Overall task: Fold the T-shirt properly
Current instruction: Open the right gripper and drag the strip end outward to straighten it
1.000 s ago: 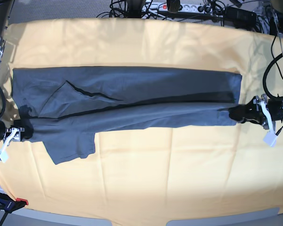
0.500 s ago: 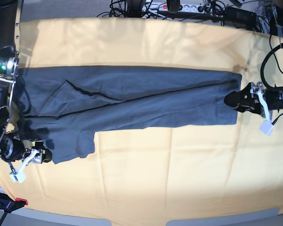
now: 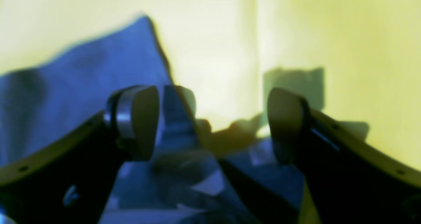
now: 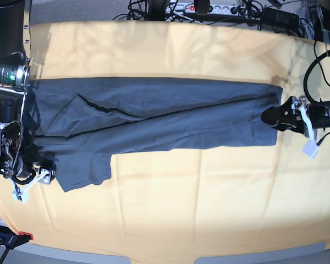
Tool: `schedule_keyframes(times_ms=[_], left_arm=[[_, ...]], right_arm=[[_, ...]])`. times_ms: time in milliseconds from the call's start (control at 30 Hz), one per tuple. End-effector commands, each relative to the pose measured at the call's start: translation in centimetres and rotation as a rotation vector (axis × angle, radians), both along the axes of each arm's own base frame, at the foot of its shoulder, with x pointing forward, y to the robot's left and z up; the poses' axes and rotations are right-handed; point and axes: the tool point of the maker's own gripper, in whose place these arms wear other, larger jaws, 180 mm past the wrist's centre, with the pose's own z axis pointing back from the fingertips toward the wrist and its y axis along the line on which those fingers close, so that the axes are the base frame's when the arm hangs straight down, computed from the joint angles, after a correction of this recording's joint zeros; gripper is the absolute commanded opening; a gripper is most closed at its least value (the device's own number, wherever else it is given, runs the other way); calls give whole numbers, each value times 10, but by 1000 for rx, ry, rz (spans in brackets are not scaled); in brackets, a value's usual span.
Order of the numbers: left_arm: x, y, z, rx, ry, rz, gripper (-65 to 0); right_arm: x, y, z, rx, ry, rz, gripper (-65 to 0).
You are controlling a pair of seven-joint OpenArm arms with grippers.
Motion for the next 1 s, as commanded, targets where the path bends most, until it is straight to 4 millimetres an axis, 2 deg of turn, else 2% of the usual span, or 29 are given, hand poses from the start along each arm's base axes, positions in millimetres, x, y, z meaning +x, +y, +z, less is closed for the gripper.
schedule_keyframes(times_ms=[0,167,333,500,633,700,833,867,900,967], left_arm=[[8,6,18,2,-52,5,-226],[8,6,18,2,-53,5,-226],[8,6,18,2,-53,5,-226],[8,6,18,2,-53,5,-226],[8,6,18,2,-53,5,-226],[8,6,18,2,-53,5,-226],[8,6,18,2,-53,5,-226],[8,6,19,2,-54,4,-226],[8,6,19,4,-59,-1,-226],[8,6,19,5,-64,-5,-226]], right_arm=[[15,-2,20,21,-61,-10,-187],[7,14,1,130,-47,27,-203],[5,39,1,247,-78,98,-202],[-5,73,-13,293,-58,206,-203],[-5,85,-9,311,-84,268,-208],[1,84,1,321,-127,273,-282],[12,78,21,292,-173,284,-568],[14,76,25,285,-181,286,-622],[16,74,30,277,-190,287,-650],[18,75,39,263,-204,321,-650]])
